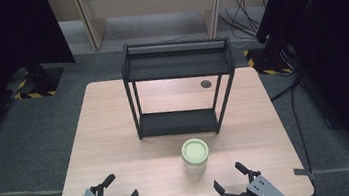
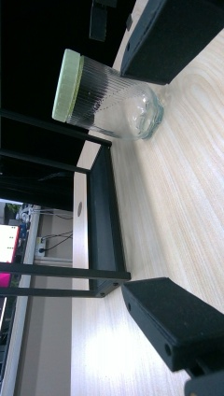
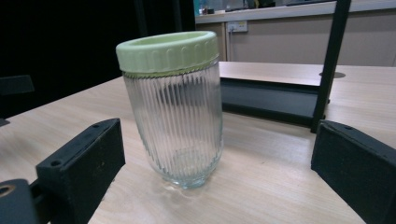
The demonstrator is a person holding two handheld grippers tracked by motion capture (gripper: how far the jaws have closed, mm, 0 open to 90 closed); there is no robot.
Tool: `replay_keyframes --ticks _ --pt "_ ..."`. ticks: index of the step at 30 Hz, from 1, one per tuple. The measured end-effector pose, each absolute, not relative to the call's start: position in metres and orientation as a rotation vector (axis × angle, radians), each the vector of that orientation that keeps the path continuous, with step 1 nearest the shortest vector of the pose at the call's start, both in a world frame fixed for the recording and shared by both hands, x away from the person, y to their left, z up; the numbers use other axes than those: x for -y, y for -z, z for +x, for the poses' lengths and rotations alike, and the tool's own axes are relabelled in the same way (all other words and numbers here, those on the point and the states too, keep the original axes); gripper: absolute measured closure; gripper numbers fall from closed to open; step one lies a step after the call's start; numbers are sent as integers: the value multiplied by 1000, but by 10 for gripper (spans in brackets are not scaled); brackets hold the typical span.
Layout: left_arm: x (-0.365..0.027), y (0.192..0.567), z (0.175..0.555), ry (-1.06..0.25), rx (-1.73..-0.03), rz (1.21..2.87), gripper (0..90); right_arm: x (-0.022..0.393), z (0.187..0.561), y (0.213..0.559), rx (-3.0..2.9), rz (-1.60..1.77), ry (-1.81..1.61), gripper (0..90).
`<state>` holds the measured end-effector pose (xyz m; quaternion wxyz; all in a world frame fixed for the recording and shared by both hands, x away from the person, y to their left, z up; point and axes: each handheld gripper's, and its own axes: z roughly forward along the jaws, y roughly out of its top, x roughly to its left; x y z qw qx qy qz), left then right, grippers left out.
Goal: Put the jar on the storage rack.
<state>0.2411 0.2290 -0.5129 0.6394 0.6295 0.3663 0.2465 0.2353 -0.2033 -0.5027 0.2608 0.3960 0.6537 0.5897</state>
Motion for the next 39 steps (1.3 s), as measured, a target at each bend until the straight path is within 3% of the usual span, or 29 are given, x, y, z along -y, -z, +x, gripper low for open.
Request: replay_keyframes --ticks 39 --pt "-228 513 242 -561 -836 1438 1 193 238 505 -1792 1043 -1589 30"
